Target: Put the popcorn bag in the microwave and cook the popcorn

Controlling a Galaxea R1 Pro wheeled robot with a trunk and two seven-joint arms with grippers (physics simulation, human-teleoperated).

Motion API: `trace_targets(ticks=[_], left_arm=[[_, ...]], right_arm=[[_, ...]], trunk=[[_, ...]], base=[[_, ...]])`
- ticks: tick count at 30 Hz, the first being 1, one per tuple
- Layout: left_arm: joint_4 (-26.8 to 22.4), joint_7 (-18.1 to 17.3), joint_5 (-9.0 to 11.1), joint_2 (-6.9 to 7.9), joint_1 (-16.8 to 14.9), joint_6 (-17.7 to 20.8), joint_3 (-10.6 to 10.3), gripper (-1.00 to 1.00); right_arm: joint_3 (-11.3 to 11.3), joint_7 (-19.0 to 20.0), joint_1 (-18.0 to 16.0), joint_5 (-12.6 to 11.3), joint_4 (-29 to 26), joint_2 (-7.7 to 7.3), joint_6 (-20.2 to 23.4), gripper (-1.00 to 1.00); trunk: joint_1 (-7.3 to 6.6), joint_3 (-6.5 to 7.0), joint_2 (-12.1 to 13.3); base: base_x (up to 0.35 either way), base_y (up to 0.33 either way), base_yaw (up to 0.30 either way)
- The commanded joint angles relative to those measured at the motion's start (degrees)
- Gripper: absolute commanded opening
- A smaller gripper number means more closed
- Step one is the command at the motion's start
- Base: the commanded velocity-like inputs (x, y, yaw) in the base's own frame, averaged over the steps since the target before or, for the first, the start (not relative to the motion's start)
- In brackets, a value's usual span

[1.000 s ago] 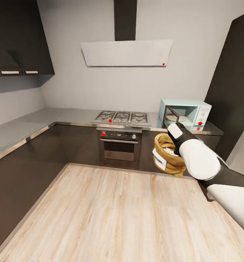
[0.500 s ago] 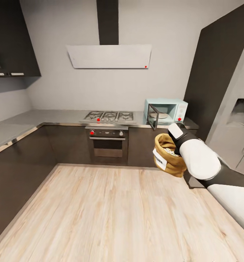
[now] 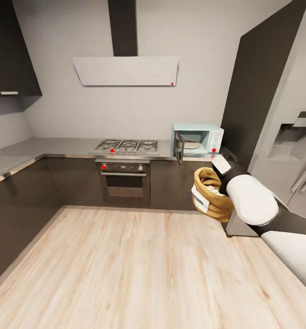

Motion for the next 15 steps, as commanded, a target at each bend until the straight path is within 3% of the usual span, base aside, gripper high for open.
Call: trace_targets(ticks=[1,5,15], left_arm=[[0.0,0.0,0.1,0.02,0.0,-0.2,0.1,1.00],[0.2,0.0,0.3,0.14,0.0,-0.2,0.1,1.00],[0.3,0.0,0.3,0.25,0.0,-0.2,0.1,1.00]], right_arm=[[0.1,0.5,0.0,-0.2,-0.1,-0.04,0.4,-1.00],[0.1,3.0,0.0,-0.1,-0.1,-0.28,0.4,-1.00],[0.2,3.2,0.0,0.0,-0.1,-0.41,0.7,-1.00]], trunk=[[0.01,-0.07,0.0],[0.01,-0.07,0.0],[0.01,-0.07,0.0]], base=[[0.162,-0.302,0.000],[0.255,-0.233,0.000],[0.311,-0.120,0.000]])
